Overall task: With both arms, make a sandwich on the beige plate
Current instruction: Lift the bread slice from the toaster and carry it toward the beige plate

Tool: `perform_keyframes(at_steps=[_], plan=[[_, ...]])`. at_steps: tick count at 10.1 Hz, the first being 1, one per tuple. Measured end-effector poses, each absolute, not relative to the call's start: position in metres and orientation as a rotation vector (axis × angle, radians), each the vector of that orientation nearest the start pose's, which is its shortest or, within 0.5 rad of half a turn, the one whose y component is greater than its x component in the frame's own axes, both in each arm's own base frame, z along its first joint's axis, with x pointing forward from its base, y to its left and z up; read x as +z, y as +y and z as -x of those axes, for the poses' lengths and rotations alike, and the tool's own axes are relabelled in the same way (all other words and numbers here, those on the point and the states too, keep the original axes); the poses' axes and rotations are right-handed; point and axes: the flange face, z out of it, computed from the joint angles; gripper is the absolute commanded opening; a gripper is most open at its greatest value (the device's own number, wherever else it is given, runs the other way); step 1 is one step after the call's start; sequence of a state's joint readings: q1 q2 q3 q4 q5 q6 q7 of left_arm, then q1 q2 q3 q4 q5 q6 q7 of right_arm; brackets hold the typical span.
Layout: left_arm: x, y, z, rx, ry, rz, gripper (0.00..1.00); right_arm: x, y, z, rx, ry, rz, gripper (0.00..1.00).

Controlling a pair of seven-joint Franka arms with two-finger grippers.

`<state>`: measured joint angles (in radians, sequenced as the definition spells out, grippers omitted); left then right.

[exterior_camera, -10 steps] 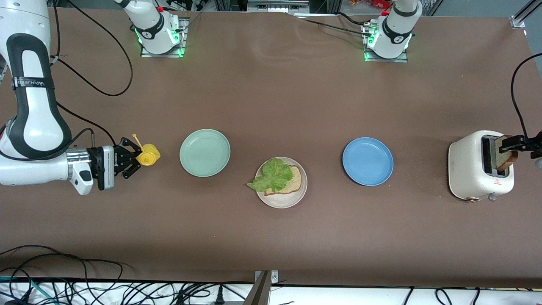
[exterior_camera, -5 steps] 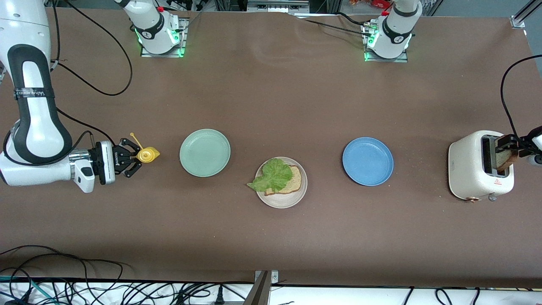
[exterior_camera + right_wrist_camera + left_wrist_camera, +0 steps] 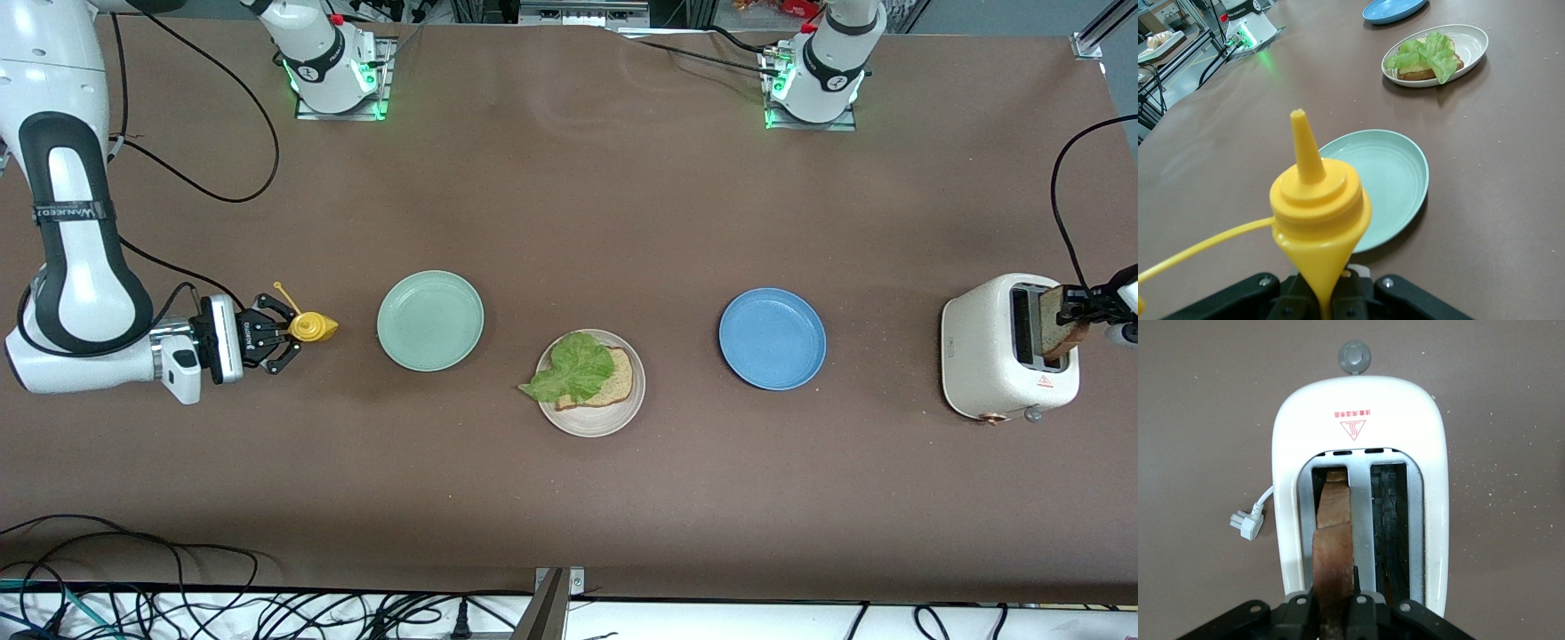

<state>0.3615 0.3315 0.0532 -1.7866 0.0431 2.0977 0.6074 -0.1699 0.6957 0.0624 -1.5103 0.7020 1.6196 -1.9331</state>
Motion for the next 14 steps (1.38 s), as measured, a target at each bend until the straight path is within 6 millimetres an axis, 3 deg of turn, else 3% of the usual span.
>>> perform_keyframes(at_steps=[3,7,9,10,12,14], plan=[[0.394,0.254,-0.592,0.035,0.387,3.068,0.00,0.236,-0.012,-0.655,-0.388,-1.598,1.588,0.00],[0.462,0.219,-0.615,0.057,0.475,3.062,0.00,0.226,-0.010,-0.655,-0.415,-1.597,1.564,0.00],[0.488,0.171,-0.622,0.128,0.554,3.161,0.00,0.222,-0.009,-0.655,-0.423,-1.600,1.554,0.00],[0.485,0.144,-0.626,0.155,0.592,3.242,0.00,0.220,-0.010,-0.654,-0.427,-1.604,1.548,0.00],[0.455,0.088,-0.638,0.243,0.550,3.406,0.00,0.218,-0.010,-0.654,-0.429,-1.607,1.544,0.00],[0.421,0.005,-0.651,0.402,0.397,3.480,0.00,0.217,-0.010,-0.654,-0.433,-1.611,1.539,0.00]])
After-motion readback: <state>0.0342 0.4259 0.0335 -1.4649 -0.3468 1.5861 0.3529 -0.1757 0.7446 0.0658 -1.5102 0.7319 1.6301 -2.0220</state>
